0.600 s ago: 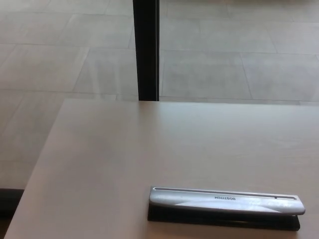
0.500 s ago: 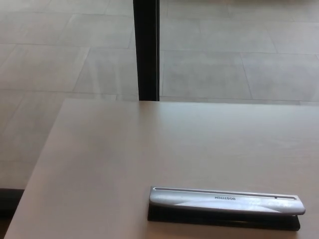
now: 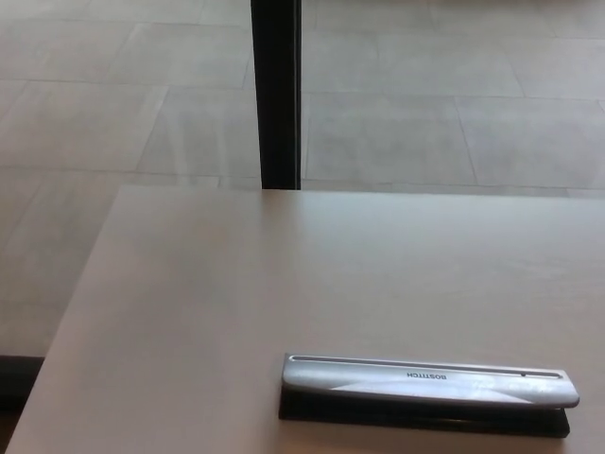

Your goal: A hole pucnch is kept on the middle on the desk infront of the robot and the robot uses both its hands as fists to press on it and use it

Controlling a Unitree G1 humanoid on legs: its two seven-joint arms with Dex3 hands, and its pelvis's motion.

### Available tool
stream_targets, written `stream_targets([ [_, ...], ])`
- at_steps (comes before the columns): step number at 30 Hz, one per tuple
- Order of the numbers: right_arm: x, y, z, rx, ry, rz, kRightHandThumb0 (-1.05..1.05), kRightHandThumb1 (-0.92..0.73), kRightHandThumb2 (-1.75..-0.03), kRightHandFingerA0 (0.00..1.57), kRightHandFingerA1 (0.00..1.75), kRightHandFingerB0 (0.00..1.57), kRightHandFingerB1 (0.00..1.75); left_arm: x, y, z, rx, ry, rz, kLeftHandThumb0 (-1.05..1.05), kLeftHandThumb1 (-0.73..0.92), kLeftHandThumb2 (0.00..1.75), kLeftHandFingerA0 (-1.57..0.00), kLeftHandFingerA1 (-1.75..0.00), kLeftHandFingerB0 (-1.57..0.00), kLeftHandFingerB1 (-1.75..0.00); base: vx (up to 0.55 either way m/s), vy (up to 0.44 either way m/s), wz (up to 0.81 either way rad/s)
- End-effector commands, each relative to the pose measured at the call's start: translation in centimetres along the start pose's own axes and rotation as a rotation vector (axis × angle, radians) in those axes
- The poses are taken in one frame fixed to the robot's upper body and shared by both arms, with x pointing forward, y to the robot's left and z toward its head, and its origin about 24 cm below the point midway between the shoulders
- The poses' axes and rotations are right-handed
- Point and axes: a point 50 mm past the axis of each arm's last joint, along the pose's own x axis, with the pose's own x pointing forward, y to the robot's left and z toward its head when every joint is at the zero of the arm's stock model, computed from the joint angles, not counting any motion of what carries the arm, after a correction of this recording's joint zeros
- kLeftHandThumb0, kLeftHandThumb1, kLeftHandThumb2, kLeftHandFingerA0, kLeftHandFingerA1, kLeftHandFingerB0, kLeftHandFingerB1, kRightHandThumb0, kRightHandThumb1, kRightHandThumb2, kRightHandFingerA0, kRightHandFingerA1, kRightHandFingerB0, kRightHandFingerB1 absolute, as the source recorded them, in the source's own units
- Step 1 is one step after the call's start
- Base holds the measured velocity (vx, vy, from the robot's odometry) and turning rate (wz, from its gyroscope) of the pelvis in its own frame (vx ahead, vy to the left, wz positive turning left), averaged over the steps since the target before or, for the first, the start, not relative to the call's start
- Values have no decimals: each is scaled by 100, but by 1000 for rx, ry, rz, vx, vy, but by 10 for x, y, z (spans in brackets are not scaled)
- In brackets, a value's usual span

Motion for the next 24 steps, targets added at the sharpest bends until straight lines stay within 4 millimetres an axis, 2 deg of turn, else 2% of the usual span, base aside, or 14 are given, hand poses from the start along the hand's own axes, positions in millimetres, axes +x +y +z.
stream_targets([
  [1,-16,39,101,370,-253,63,-41,-57,-122,143,146,90,106,-22,-66,117,-311,-377,-133,-12,71,82,-85,-164,-80,-106,0,0,0],
  [2,-27,54,110,401,-299,159,-30,-54,-115,113,175,75,123,-34,-86,133,-321,-446,-181,-10,68,89,-72,-172,-65,-128,0,0,0],
  [3,-34,64,116,406,-323,214,-40,-53,-117,131,141,85,111,-44,-99,144,-328,-499,-223,-7,68,94,-72,-175,-61,-138,0,0,0],
  [4,-39,70,117,394,-332,237,-40,-53,-117,131,141,85,111,-51,-107,150,-334,-534,-257,-7,68,94,-72,-175,-61,-138,0,0,0],
  [5,-45,76,119,412,-342,268,-30,-52,-114,115,175,81,123,-59,-117,156,-361,-557,-300,-10,77,86,-76,-175,-65,-133,0,0,0],
  [9,-94,123,129,436,-401,470,-26,-36,-111,120,173,95,128,-108,-179,173,-328,-677,-527,-17,57,105,-94,-175,-73,-136,0,0,0],
  [11,-102,130,129,446,-396,505,-26,-36,-111,120,173,95,128,-116,-188,173,-310,-693,-553,-17,57,105,-94,-175,-73,-136,0,0,0],
  [12,-119,148,125,428,-383,629,-24,-40,-119,107,175,88,121,-134,-207,172,-288,-717,-643,-23,60,99,-95,-175,-74,-137,0,0,0],
  [13,-131,162,115,389,-380,716,-21,-57,-101,99,175,80,117,-148,-223,168,-288,-712,-724,-25,64,106,-100,-175,-76,-124,0,0,0],
  [14,-137,167,111,375,-379,747,-21,-57,-101,99,175,80,117,-153,-228,167,-289,-709,-755,-25,64,106,-100,-175,-76,-124,0,0,0],
  [15,-138,169,108,369,-377,776,-32,-58,-110,121,137,79,102,-156,-231,165,-268,-719,-767,-26,63,107,-99,-175,-75,-126,0,0,0],
  [16,-143,175,100,346,-367,843,-25,-70,-98,101,175,73,114,-162,-237,161,-243,-729,-803,-26,67,100,-96,-175,-76,-123,0,0,0],
  [20,-160,193,75,269,-302,945,-21,-75,-93,96,175,59,141,-179,-256,144,-209,-669,-876,-24,68,96,-93,-175,-75,-130,0,0,0],
  [24,-172,199,59,261,-260,995,-21,-77,-93,95,175,55,144,-189,-266,135,-206,-633,-886,-22,66,102,-91,-175,-76,-134,0,0,0],
])
